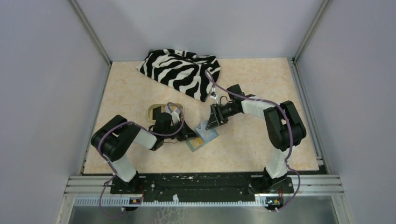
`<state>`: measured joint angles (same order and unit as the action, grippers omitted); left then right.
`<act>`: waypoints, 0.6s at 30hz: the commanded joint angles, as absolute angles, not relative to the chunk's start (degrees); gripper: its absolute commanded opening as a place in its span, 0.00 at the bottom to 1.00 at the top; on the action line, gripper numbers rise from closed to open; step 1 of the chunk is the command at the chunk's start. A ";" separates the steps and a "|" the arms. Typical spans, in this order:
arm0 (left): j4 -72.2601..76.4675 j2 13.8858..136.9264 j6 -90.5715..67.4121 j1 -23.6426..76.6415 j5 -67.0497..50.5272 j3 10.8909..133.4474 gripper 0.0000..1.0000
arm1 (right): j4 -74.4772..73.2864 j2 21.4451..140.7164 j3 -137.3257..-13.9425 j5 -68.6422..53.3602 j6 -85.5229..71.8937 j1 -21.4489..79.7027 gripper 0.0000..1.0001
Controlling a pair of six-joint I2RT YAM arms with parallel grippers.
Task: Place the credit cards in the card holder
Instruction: Turn over the card slot in the card holder.
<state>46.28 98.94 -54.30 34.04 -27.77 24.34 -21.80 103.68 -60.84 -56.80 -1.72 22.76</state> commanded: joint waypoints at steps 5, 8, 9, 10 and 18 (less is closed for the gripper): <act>48.84 99.32 -53.38 34.37 -29.61 25.07 0.12 | -14.55 103.58 -59.84 -64.51 -8.66 23.03 0.49; 50.21 98.16 -53.67 34.41 -29.20 23.65 0.13 | -13.02 103.83 -59.21 -65.12 -9.95 23.03 0.49; 50.95 97.57 -53.70 34.38 -29.05 23.15 0.14 | -12.43 103.92 -58.96 -65.61 -10.53 23.03 0.49; 51.49 97.09 -53.74 34.38 -28.95 22.66 0.15 | -11.67 103.89 -58.72 -65.99 -11.18 23.03 0.49; 50.96 93.64 -53.48 34.45 -27.98 21.22 0.26 | -15.33 103.12 -59.39 -55.29 -7.02 23.12 0.50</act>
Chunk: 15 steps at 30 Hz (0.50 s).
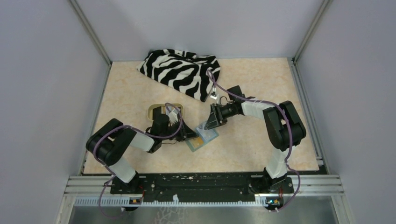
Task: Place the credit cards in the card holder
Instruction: Turn over the card slot in the card holder.
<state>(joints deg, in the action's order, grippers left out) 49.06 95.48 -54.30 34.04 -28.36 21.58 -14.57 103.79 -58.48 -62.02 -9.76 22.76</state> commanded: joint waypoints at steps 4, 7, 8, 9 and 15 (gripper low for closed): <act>49.43 94.41 -53.46 34.44 -27.87 22.11 0.26 | -15.90 103.78 -59.43 -50.21 -6.70 23.33 0.52; 48.85 95.67 -53.62 34.40 -27.73 22.77 0.23 | -16.73 104.38 -59.85 -47.54 -6.07 23.70 0.52; 48.63 96.16 -53.61 34.40 -27.77 23.07 0.22 | -16.99 104.43 -59.96 -47.10 -5.85 23.85 0.52; 48.48 96.68 -53.64 34.45 -27.84 23.30 0.20 | -17.18 104.60 -60.03 -46.84 -5.72 23.90 0.52; 48.29 99.39 -53.61 34.42 -28.27 24.50 0.13 | -17.56 105.72 -60.22 -46.19 -5.54 24.30 0.52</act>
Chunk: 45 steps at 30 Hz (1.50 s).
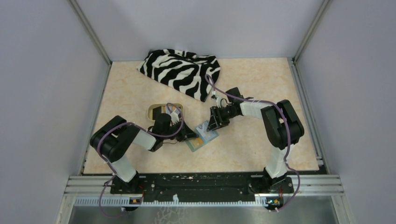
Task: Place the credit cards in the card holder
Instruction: Turn over the card slot in the card holder.
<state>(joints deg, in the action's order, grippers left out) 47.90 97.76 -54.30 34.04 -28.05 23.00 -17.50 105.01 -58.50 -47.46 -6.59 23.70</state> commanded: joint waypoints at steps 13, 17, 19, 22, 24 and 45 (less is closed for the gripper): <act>46.20 101.00 -52.56 34.38 -27.50 25.55 0.08 | -18.14 105.23 -61.59 -53.19 -6.13 24.87 0.44; 46.08 101.50 -52.47 34.40 -27.67 25.90 0.08 | -17.11 105.16 -61.27 -56.36 -7.45 24.86 0.43; 46.04 101.47 -52.42 34.37 -27.58 25.93 0.07 | -16.65 105.24 -61.06 -57.31 -8.21 24.87 0.43; 45.94 101.41 -52.39 34.44 -27.57 25.84 0.07 | -15.68 105.48 -60.77 -58.66 -9.51 24.87 0.43; 45.96 101.42 -52.30 34.37 -27.58 25.69 0.07 | -14.89 105.51 -60.36 -59.23 -10.36 24.87 0.43; 57.07 102.52 -55.74 34.43 -31.91 22.91 0.19 | -8.63 107.41 -57.67 -64.22 -17.31 25.94 0.38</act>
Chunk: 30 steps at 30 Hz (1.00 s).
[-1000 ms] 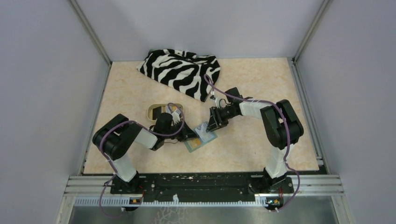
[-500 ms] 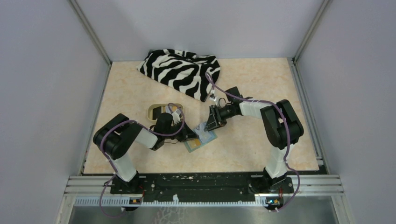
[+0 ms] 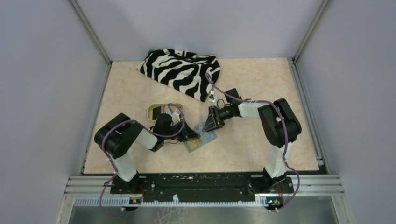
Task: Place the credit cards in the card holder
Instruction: Turn over the card slot in the card holder.
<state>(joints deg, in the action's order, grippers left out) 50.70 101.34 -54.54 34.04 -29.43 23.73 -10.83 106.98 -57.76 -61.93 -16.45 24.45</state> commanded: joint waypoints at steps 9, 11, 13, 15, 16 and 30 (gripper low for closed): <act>61.67 101.33 -57.10 34.11 -31.66 20.31 0.33 | -10.11 108.85 -58.39 -63.63 -15.66 28.82 0.41; 62.52 100.77 -57.34 33.88 -31.73 19.61 0.36 | -10.12 109.13 -58.36 -63.83 -15.56 29.26 0.43; 63.38 100.19 -57.63 33.64 -31.82 18.86 0.38 | -9.99 109.23 -58.46 -64.46 -15.60 29.79 0.46; 64.63 99.67 -58.00 33.43 -31.89 17.93 0.40 | -9.53 109.44 -58.52 -65.79 -15.76 30.17 0.48; 65.28 99.40 -58.19 33.31 -31.86 17.40 0.41 | -9.08 109.44 -58.48 -66.46 -16.08 30.35 0.49; 59.78 92.25 -58.52 32.52 -28.75 12.27 0.43 | -6.23 110.47 -57.96 -68.44 -17.53 31.99 0.52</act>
